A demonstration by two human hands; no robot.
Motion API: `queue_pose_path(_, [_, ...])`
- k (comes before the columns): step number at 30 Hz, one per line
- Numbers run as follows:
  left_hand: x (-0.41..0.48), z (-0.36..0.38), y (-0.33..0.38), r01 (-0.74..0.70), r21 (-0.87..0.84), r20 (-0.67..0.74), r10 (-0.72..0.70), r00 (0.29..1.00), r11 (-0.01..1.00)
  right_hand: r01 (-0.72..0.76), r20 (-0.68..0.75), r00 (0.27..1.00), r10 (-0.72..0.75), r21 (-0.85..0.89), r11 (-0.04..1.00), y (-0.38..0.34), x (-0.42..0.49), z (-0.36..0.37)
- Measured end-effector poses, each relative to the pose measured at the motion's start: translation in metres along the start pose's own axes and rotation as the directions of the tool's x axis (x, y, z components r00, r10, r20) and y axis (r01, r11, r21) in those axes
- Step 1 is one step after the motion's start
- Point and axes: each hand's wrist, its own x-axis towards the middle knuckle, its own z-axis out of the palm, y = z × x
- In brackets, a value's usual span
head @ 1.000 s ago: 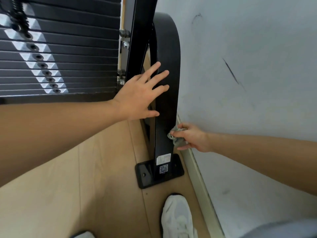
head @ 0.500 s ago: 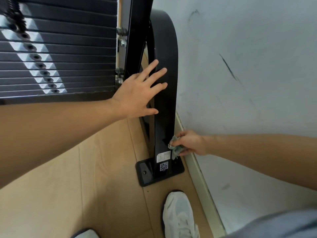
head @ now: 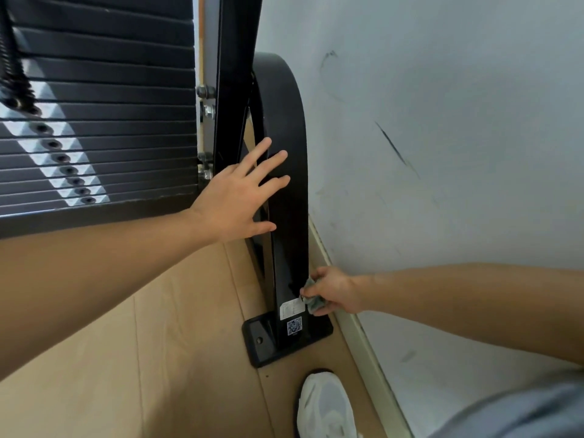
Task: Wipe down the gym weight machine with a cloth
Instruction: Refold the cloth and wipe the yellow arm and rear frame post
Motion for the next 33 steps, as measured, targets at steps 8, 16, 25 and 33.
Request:
queue_pose_path(8, [-0.001,0.001,-0.011,-0.042,0.042,0.002,0.042,0.999,0.998,0.3,-0.229,0.945,-0.233,0.328,0.896,-0.065,-0.016,-0.016])
queue_pose_path(16, [-0.002,-0.002,-0.017,-0.077,0.061,-0.011,0.078,0.997,0.995,0.626,-0.424,0.751,-0.506,0.21,0.751,-0.138,-0.033,-0.029])
queue_pose_path(25, [-0.01,-0.003,-0.03,-0.11,0.0,-0.167,0.108,0.98,0.994,0.776,-0.428,0.222,-0.876,-0.467,0.424,-0.191,-0.039,-0.036])
queue_pose_path(33, [0.011,-0.019,-0.042,0.108,-0.197,-0.323,-0.168,0.931,0.974,0.703,-0.055,-0.011,-0.998,-0.71,0.031,-0.162,-0.031,-0.029])
